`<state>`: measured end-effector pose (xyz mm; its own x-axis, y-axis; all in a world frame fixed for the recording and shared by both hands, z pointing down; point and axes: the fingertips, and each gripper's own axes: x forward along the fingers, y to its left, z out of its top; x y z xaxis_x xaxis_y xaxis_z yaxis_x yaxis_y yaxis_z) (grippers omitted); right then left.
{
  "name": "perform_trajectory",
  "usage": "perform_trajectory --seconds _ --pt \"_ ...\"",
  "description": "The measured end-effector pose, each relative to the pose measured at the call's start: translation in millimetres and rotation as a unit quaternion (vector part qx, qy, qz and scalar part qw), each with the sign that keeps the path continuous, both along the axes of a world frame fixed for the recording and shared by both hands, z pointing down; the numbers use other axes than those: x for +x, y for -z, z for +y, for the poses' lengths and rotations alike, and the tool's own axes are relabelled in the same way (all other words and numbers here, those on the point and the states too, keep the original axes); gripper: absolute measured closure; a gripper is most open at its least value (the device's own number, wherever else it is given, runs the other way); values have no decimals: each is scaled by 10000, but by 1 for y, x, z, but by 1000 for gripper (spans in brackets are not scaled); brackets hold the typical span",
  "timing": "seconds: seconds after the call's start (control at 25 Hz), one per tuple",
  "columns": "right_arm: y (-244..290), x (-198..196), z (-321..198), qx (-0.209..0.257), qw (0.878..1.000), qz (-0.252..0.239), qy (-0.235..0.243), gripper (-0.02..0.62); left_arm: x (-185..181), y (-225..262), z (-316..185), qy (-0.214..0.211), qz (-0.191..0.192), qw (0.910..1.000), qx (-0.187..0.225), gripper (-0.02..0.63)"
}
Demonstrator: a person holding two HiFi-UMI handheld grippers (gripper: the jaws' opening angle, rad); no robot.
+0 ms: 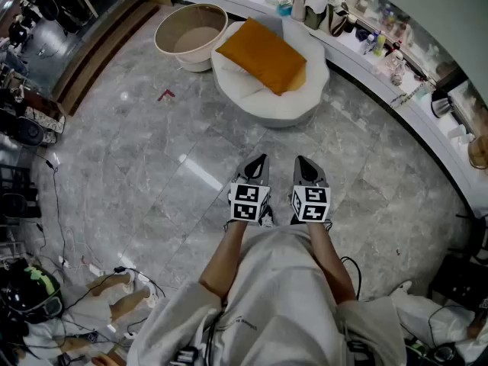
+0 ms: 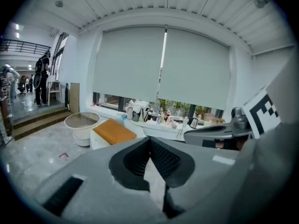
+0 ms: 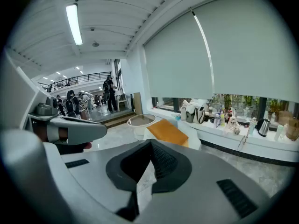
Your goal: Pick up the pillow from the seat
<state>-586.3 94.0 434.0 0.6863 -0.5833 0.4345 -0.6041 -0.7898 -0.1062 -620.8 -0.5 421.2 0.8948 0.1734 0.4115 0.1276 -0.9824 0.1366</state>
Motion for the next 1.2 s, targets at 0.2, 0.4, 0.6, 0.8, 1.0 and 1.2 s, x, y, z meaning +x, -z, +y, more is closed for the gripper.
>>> perform_trajectory --seconds 0.2,0.4,0.6,0.8,1.0,1.2 --pt "4 18 -4 64 9998 25 167 589 16 3 11 -199 36 9997 -126 597" --pt "0 41 0 76 9994 -77 332 589 39 -6 17 -82 -111 9999 -29 597" --pt "5 71 0 548 9938 -385 893 589 71 -6 42 -300 -242 9993 -28 597" --pt "8 107 11 437 9914 -275 1203 589 111 -5 66 -367 -221 9990 125 597" --pt "8 147 37 372 9905 -310 1284 589 148 -2 94 -387 -193 9985 336 597" --pt "-4 173 61 151 9890 -343 1432 589 175 -11 122 -367 -246 9984 350 597"
